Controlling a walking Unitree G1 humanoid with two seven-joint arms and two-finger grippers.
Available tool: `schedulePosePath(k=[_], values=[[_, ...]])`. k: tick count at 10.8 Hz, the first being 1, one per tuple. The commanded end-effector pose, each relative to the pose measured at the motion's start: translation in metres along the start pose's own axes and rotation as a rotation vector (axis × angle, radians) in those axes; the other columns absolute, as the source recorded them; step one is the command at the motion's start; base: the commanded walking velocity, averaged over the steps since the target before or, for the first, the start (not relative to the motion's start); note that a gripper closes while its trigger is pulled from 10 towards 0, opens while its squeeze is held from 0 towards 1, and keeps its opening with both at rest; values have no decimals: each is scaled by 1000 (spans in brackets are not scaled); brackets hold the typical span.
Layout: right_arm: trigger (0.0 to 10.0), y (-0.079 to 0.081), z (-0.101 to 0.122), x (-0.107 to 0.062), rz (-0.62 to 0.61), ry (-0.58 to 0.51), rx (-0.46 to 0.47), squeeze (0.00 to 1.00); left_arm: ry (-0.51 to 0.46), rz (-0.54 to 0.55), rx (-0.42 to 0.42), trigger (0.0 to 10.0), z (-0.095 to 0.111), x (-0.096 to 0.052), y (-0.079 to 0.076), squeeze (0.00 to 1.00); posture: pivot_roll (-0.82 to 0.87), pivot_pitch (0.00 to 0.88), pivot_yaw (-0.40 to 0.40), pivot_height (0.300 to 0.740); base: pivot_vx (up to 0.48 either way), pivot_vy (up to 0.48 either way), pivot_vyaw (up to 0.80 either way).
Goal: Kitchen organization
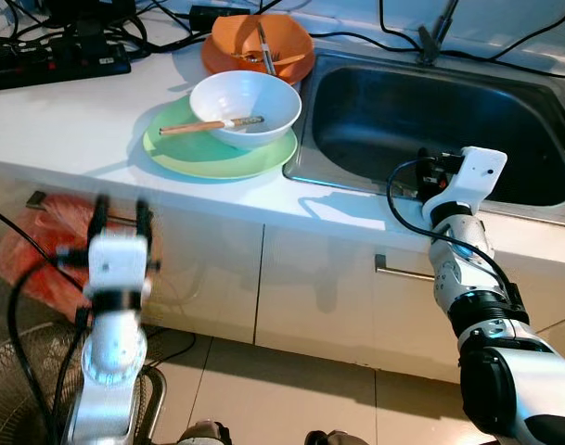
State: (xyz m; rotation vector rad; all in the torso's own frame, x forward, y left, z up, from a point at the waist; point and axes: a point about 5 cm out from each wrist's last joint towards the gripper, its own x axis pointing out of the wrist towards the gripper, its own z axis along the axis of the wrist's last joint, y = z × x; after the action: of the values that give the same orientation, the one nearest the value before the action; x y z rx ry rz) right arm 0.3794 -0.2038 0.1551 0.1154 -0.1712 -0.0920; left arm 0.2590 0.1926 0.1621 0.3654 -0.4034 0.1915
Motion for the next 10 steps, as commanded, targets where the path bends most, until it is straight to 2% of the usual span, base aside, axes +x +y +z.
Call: schedulePosePath(k=[1,2,3,6,10], values=[[10000,-1,-8,-2,5,49,0,0,-10,-30,-5,10000,8,2,-5,0,139,142,-64,740,0,0,0],[10000,1,-7,-2,10,43,6,0,-43,-82,-27,10000,19,12,-15,0,139,142,-64,740,0,0,0],[10000,2,-7,-1,15,40,9,0,-53,-106,-42,10000,25,16,-20,0,139,142,-64,740,0,0,0],[10000,4,-9,-3,13,40,17,0,-67,-213,-110,10000,33,33,-37,0,129,129,-46,740,0,0,0],[10000,2,-11,-5,0,39,21,0,-66,-213,-149,10000,37,50,-45,0,121,122,-35,740,0,0,0]])
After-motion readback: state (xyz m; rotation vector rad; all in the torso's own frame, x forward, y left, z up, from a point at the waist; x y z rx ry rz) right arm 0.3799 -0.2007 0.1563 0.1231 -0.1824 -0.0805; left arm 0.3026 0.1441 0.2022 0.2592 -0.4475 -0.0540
